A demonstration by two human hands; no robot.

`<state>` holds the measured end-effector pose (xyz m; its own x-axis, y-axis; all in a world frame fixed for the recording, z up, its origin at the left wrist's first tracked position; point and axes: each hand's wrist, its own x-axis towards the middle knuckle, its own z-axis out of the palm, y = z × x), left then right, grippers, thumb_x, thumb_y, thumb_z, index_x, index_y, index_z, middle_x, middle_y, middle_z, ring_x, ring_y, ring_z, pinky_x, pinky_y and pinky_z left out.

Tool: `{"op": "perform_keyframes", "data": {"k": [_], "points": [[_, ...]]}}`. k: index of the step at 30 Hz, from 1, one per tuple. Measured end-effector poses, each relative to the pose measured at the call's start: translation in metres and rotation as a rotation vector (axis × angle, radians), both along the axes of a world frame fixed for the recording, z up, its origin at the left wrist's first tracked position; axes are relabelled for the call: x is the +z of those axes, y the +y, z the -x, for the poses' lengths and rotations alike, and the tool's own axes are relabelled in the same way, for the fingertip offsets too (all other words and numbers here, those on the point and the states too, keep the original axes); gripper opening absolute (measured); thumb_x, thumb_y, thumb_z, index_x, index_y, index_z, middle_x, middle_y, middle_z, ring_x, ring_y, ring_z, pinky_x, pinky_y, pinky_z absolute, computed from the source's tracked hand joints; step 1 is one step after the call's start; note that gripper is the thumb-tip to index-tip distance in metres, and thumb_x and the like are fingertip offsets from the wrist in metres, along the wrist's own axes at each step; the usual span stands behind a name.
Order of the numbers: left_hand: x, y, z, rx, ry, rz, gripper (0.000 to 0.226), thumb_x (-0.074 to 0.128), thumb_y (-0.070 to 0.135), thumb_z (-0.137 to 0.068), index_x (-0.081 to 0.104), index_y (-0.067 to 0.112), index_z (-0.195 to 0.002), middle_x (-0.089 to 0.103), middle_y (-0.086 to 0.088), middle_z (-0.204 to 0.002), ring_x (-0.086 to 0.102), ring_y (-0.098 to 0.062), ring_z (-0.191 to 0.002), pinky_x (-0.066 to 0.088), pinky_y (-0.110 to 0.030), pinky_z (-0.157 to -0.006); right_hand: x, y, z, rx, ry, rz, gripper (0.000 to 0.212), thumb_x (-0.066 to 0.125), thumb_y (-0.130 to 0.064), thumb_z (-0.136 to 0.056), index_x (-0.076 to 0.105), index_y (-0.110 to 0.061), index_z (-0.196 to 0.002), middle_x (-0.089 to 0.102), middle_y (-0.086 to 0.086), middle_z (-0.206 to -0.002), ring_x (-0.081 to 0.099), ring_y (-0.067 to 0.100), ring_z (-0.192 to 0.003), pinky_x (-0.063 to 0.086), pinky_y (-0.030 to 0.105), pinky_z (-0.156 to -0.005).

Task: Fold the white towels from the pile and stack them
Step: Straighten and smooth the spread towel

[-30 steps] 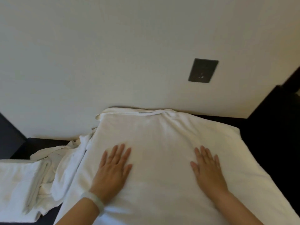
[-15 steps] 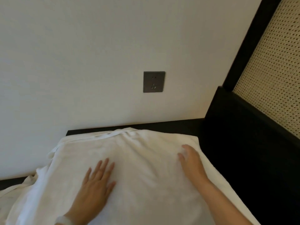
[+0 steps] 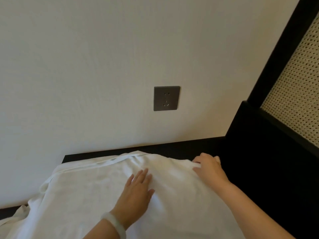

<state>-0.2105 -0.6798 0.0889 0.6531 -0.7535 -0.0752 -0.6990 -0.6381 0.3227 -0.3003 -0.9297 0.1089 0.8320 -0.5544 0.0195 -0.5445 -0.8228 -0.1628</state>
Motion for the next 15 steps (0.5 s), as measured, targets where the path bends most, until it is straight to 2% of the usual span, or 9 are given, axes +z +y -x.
{"op": "perform_keyframes", "data": {"k": [2,3,6,7,9,10,12,13,15], "points": [[0.012,-0.004,0.007,0.023,-0.097,0.217,0.051,0.034,0.038,-0.104,0.021,0.031,-0.153,0.005,0.013,-0.163,-0.003,-0.001,-0.148,-0.004,-0.023,-0.118,0.005,0.022,0.022,0.354,-0.087,0.071,0.013,0.057,-0.028,-0.091,0.061,-0.041,-0.091,0.046,-0.019,-0.090,0.040,-0.001,-0.091,0.023,0.025,-0.084],[0.018,-0.006,0.010,-0.018,-0.138,0.283,0.050,0.033,0.035,-0.105,0.020,0.033,-0.153,0.004,0.017,-0.161,-0.007,0.003,-0.146,-0.007,-0.022,-0.117,0.007,0.031,0.034,0.522,-0.072,0.017,0.009,0.058,-0.032,-0.089,0.062,-0.039,-0.091,0.045,-0.019,-0.088,0.039,-0.002,-0.089,0.023,0.024,-0.085],[0.024,-0.013,0.018,-0.212,-0.127,0.260,0.049,0.026,0.037,-0.106,0.011,0.041,-0.152,-0.001,0.023,-0.158,-0.014,0.007,-0.145,-0.015,-0.022,-0.116,0.018,0.049,0.062,0.778,0.328,-0.470,0.026,0.065,-0.039,-0.088,0.066,-0.038,-0.114,0.061,-0.018,-0.105,0.050,-0.007,-0.103,0.023,0.012,-0.102],[0.021,-0.013,0.019,-0.237,-0.091,0.211,0.048,0.024,0.040,-0.105,0.010,0.042,-0.152,0.001,0.023,-0.159,-0.012,0.005,-0.146,-0.016,-0.024,-0.116,0.021,0.050,0.068,0.743,0.382,-0.653,0.026,0.067,-0.038,-0.088,0.068,-0.039,-0.114,0.066,-0.020,-0.106,0.056,-0.009,-0.102,0.032,0.009,-0.100],[0.010,-0.011,0.024,-0.227,-0.025,0.099,0.049,0.024,0.044,-0.105,0.014,0.041,-0.153,0.014,0.021,-0.160,0.001,-0.001,-0.149,-0.015,-0.029,-0.118,0.020,0.048,0.077,0.484,0.171,-0.818,0.019,0.070,-0.032,-0.088,0.072,-0.048,-0.099,0.069,-0.029,-0.098,0.063,-0.009,-0.094,0.048,0.013,-0.089],[0.003,-0.007,0.026,-0.216,-0.007,0.058,0.049,0.026,0.045,-0.104,0.018,0.040,-0.152,0.019,0.020,-0.158,0.008,-0.002,-0.148,-0.012,-0.031,-0.120,0.015,0.044,0.079,0.279,0.019,-0.779,0.022,0.069,-0.030,-0.090,0.072,-0.051,-0.090,0.068,-0.030,-0.093,0.064,-0.009,-0.090,0.051,0.016,-0.083],[-0.008,0.001,0.032,-0.186,0.014,0.069,0.042,0.031,0.046,-0.103,0.029,0.043,-0.145,0.025,0.023,-0.151,0.018,-0.001,-0.143,-0.003,-0.030,-0.123,0.005,0.036,0.080,-0.041,-0.057,-0.571,0.018,0.064,-0.029,-0.094,0.069,-0.046,-0.091,0.067,-0.023,-0.088,0.062,-0.005,-0.084,0.049,0.015,-0.072],[-0.011,0.006,0.034,-0.159,0.023,0.117,0.036,0.034,0.046,-0.103,0.035,0.046,-0.138,0.028,0.026,-0.144,0.022,0.002,-0.138,0.001,-0.026,-0.122,0.001,0.035,0.080,-0.126,-0.030,-0.501,0.013,0.062,-0.030,-0.095,0.068,-0.042,-0.097,0.065,-0.020,-0.090,0.060,-0.004,-0.082,0.047,0.014,-0.071],[-0.012,0.013,0.036,-0.103,0.038,0.192,0.023,0.038,0.046,-0.101,0.041,0.049,-0.124,0.029,0.031,-0.134,0.025,0.005,-0.129,0.005,-0.016,-0.118,-0.006,0.036,0.075,-0.121,0.040,-0.478,0.007,0.062,-0.034,-0.095,0.064,-0.039,-0.099,0.061,-0.018,-0.098,0.057,-0.003,-0.085,0.050,0.017,-0.077]]}}
